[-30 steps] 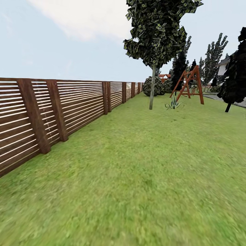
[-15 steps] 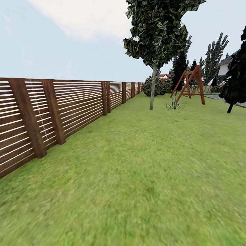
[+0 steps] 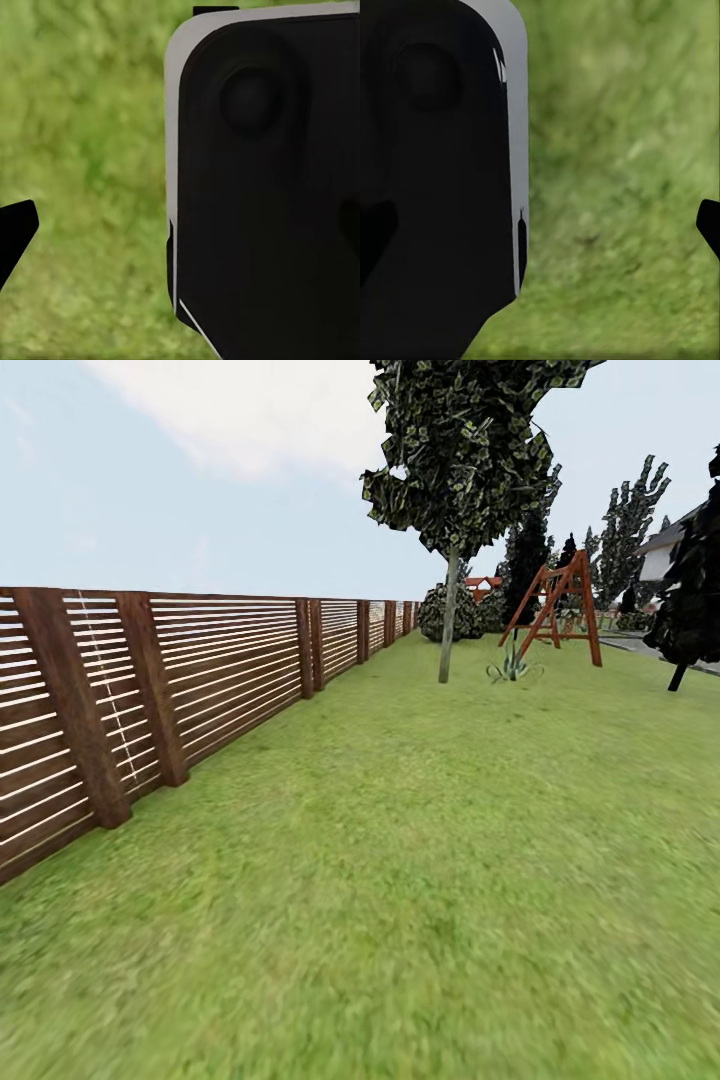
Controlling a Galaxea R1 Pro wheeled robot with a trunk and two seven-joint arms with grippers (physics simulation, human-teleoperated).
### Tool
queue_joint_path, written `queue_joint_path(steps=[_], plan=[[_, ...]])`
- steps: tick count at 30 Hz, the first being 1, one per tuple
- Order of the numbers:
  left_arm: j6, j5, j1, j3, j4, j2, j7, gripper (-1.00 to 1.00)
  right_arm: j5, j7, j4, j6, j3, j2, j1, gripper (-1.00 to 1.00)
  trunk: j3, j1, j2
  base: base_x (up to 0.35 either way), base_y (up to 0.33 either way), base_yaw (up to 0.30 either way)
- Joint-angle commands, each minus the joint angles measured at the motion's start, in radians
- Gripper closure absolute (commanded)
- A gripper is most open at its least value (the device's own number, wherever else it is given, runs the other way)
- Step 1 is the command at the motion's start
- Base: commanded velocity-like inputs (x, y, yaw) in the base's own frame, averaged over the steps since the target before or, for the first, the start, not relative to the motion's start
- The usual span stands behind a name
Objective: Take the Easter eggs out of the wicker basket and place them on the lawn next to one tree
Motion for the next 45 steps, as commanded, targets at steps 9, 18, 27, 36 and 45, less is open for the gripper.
queue_joint_path(steps=[9,18,27,36,45], plan=[[0.002,0.001,0.001,0.001,-0.002,0.001,-0.001,-1.00,-0.003,-0.006,0.002,-0.005,-0.001,-0.002,-0.001,-1.00,-0.001,0.000,0.000,0.076,0.000,0.000],[0.004,0.002,0.001,0.002,-0.002,0.000,0.000,-1.00,-0.001,-0.005,0.001,-0.008,0.001,-0.001,-0.001,-1.00,-0.001,0.000,0.000,0.318,0.000,0.000],[0.004,0.002,0.001,0.002,-0.002,0.000,-0.001,-1.00,-0.003,-0.005,0.001,-0.009,0.000,0.000,-0.001,-1.00,-0.001,0.000,0.000,0.336,0.000,-0.019],[0.005,0.002,0.001,0.002,-0.002,0.001,-0.001,-1.00,-0.009,-0.007,0.001,-0.008,-0.003,-0.001,-0.001,-1.00,-0.001,0.000,0.000,0.337,0.000,-0.031],[0.005,0.002,0.001,0.002,-0.002,0.001,-0.001,-1.00,-0.008,-0.007,0.001,-0.008,-0.003,0.001,-0.001,-1.00,-0.001,0.000,0.000,0.337,0.000,0.000]])
